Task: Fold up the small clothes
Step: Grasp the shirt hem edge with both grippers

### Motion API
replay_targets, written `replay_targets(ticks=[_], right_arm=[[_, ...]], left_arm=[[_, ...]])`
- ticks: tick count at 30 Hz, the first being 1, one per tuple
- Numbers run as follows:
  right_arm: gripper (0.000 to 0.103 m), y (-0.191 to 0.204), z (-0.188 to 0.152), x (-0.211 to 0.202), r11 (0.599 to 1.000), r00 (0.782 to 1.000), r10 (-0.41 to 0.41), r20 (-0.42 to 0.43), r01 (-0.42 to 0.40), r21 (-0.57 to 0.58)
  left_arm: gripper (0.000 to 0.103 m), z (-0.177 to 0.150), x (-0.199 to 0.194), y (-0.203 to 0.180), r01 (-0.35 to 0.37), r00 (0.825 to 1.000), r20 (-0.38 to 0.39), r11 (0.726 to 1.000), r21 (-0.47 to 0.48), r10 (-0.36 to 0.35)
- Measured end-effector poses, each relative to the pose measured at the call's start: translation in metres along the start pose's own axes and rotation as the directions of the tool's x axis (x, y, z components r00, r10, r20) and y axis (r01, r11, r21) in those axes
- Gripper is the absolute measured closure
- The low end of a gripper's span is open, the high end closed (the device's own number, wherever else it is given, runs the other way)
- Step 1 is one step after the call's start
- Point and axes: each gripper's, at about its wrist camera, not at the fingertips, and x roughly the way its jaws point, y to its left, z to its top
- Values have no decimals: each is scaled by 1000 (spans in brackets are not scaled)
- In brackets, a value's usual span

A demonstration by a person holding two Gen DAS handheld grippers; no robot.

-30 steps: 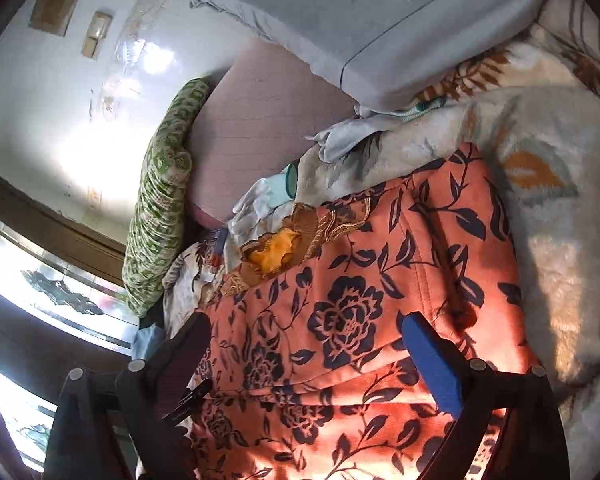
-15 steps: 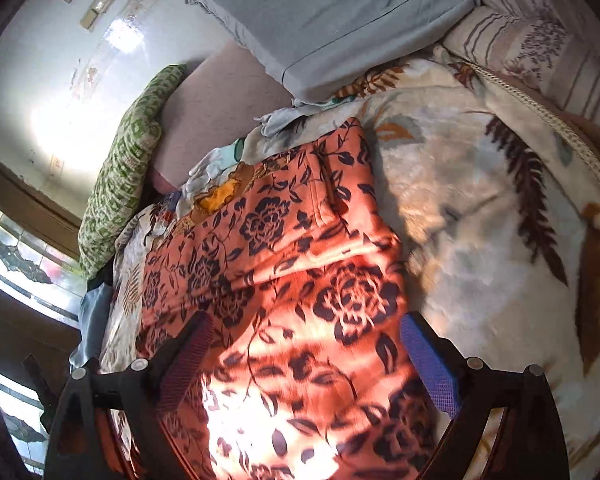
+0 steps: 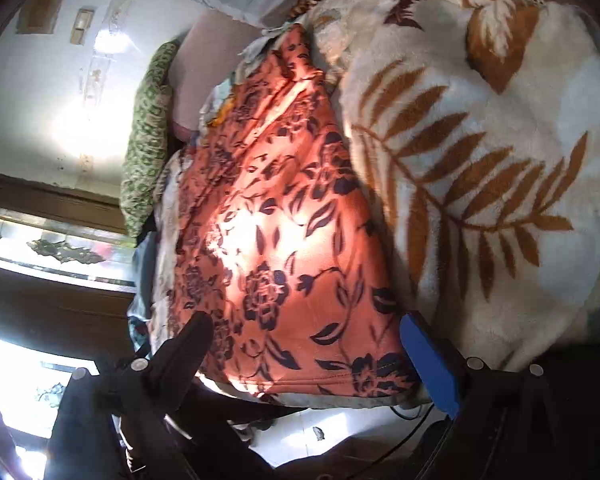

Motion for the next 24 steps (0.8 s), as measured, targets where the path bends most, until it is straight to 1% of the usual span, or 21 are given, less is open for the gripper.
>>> replay_targets(ticks=[1,2,4,6,7,8,9,10,11,12,13,15,16,17,18,19,20,21,22,23,24], right_arm=[[7,2,0,5,1000,1000,-4,-3,4,-8],[7,5,-1,5,1000,1000,1,-3,-1,-15],[8,13,-5,4,999,1000,25,-3,-25,-43],[8,13,-6,3,998,1000,-2,4,2,-61],[8,9,-6,6,999,1000,-11,-4,11,-53],[12,4,-5,9,999,1000,-12,-14,12,-38],[21,-1,-5,11,1000,1000,-16,-22,15,-23],[26,-3,-5,14,1000,999,-19,-33,19,-13],[40,-6,-6,16,1000,999,-20,-40,19,-10],[51,-6,-7,17,1000,999,-27,-43,27,-11],[54,-6,-8,19,999,998,-42,-48,41,-13],[56,-8,-11,20,998,997,-64,-54,63,-6],[56,-6,-11,18,997,996,-75,-50,75,-5],[53,-3,-12,14,997,996,-82,-42,82,-12],[42,0,-13,10,997,996,-78,-36,77,-18],[35,1,-13,7,996,996,-82,-27,81,-22],[29,1,-12,6,995,995,-102,-18,102,-26],[29,0,-10,9,992,993,-119,-19,118,-34],[29,-2,-8,13,989,989,-145,-29,144,-31],[29,-3,-7,17,987,987,-157,-43,156,-31],[38,0,-8,21,989,988,-143,-62,140,-44]], left_arm=[[5,-2,1,0,8,1000,2,1000,12,-8],[5,-4,1,0,-5,1000,3,1000,15,5],[6,-5,-1,0,15,1000,26,1000,27,-15],[6,-4,1,1,16,999,40,999,39,-18],[13,-3,7,3,14,1000,20,999,38,-15],[30,-3,13,5,20,1000,-6,999,30,-20],[42,-4,18,7,25,999,-34,1000,19,-25],[59,-4,20,8,10,999,-43,1000,20,-9],[65,-5,20,7,-14,999,-33,999,37,16],[67,-5,19,6,-28,999,-35,998,48,29],[69,-5,17,6,-26,999,-34,998,51,28],[69,-6,13,3,-18,999,-29,997,71,20],[63,-7,12,2,-16,999,-30,997,78,18],[46,-7,13,1,-18,999,-33,997,80,21],[36,-8,14,2,-25,999,-29,997,73,27],[29,-8,16,4,-35,999,-20,998,61,36],[29,-8,19,6,-40,999,-25,998,50,42],[30,-7,20,6,-36,999,-31,998,51,38],[42,-7,18,4,-33,999,-23,997,65,34],[87,-7,18,0,-31,999,-24,995,97,34],[95,-7,18,-4,-55,997,-37,990,131,60]])
